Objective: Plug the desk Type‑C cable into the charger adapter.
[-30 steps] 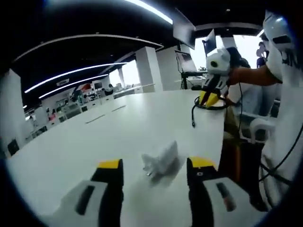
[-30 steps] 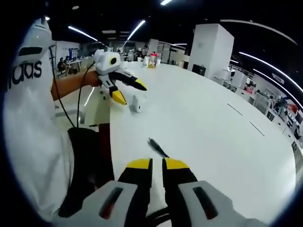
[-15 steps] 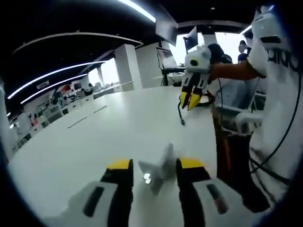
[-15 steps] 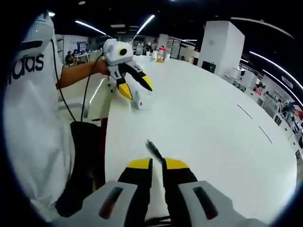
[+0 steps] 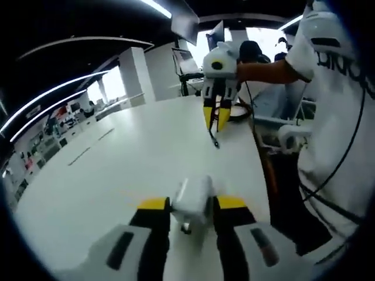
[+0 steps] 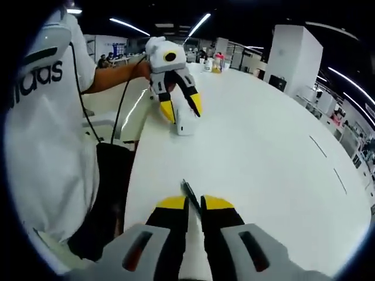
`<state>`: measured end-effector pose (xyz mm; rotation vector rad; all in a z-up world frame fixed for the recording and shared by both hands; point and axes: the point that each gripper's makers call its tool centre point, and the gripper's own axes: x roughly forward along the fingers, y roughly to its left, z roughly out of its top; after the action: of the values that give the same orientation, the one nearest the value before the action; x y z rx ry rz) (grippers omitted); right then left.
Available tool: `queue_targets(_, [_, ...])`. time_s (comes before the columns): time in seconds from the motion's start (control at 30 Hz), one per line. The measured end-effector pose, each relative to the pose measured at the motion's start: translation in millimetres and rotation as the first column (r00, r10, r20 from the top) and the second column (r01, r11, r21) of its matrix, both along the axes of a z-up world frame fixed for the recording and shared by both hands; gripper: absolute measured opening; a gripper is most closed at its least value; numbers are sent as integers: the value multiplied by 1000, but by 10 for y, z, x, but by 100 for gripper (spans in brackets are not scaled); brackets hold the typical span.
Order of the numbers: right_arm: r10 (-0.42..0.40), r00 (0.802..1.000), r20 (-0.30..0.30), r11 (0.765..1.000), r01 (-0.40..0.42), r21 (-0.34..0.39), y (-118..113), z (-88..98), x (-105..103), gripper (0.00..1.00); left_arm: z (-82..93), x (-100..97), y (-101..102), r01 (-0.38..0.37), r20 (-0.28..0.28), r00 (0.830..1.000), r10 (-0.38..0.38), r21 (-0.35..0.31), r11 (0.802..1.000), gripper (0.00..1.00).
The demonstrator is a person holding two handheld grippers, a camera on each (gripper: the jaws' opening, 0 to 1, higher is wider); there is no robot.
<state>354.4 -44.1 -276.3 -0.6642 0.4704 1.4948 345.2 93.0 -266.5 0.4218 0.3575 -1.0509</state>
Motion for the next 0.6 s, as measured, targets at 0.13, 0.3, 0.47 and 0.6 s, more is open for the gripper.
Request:
queue_targets(0.13, [31, 999, -22, 1000, -31, -1, 46, -41, -17, 7, -26, 2, 9, 40, 5, 999, -40, 30, 999, 27])
queue_targets(0.3, [56, 998, -24, 998, -56, -17, 73, -73, 8, 7, -47, 19, 8, 62, -28, 998, -61, 31, 998, 26])
queue_targets(0.47, [97, 995, -29, 994, -99, -56, 80, -113, 6, 7, -98, 39, 6, 80, -64, 995, -77, 49, 996, 26])
queue_targets(0.6, [123, 992, -34, 988, -126, -84, 90, -136, 11, 7, -116, 46, 0, 97, -89, 992, -92, 63, 993, 26])
